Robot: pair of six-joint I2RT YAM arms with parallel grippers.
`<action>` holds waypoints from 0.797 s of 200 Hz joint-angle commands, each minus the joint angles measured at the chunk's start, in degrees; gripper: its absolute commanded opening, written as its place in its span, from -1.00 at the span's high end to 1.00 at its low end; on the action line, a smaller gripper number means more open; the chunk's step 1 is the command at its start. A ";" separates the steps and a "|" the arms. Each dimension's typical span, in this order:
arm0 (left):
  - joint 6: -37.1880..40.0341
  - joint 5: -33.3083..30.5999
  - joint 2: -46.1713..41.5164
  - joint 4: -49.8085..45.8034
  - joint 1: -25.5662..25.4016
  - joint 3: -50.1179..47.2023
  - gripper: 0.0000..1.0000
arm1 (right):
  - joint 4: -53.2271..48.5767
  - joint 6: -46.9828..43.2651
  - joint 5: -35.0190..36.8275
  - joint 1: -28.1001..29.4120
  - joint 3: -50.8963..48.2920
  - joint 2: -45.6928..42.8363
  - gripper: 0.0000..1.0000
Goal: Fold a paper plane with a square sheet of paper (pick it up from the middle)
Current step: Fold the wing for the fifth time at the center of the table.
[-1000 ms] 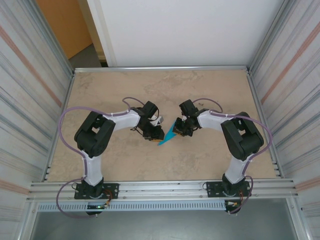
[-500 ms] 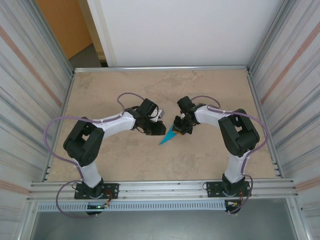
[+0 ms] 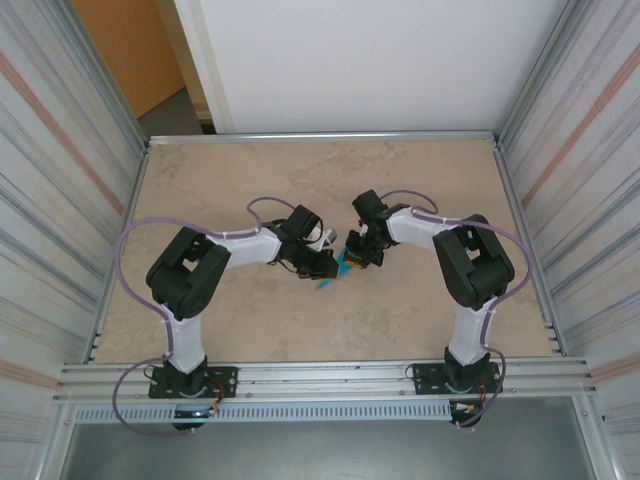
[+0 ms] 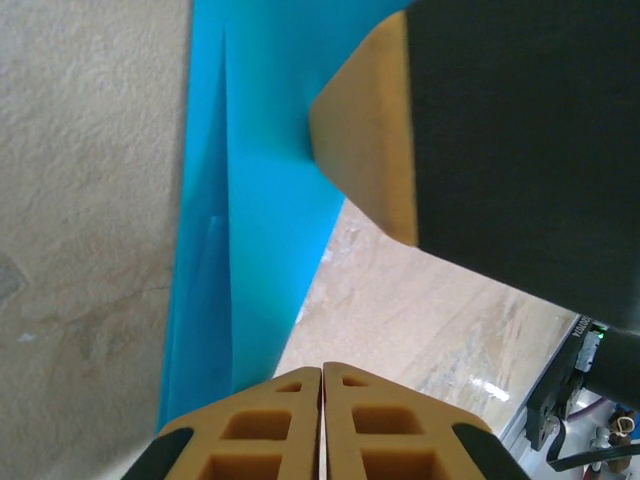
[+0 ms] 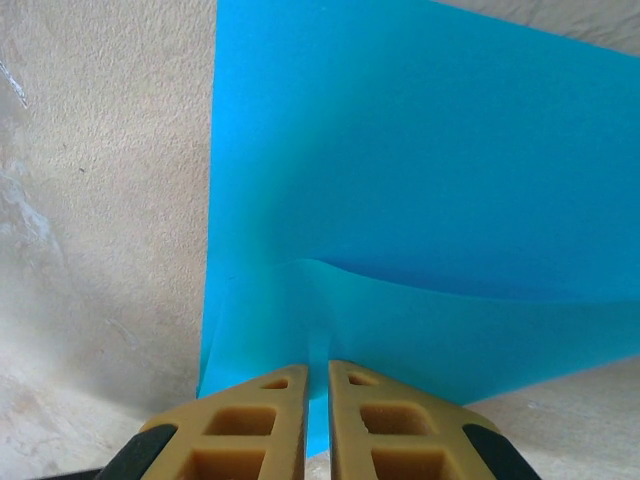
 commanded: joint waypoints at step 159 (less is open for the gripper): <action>-4.98 2.98 0.44 7.27 2.99 -5.17 0.83 | -0.31 -7.87 -5.81 -2.07 6.27 1.34 0.66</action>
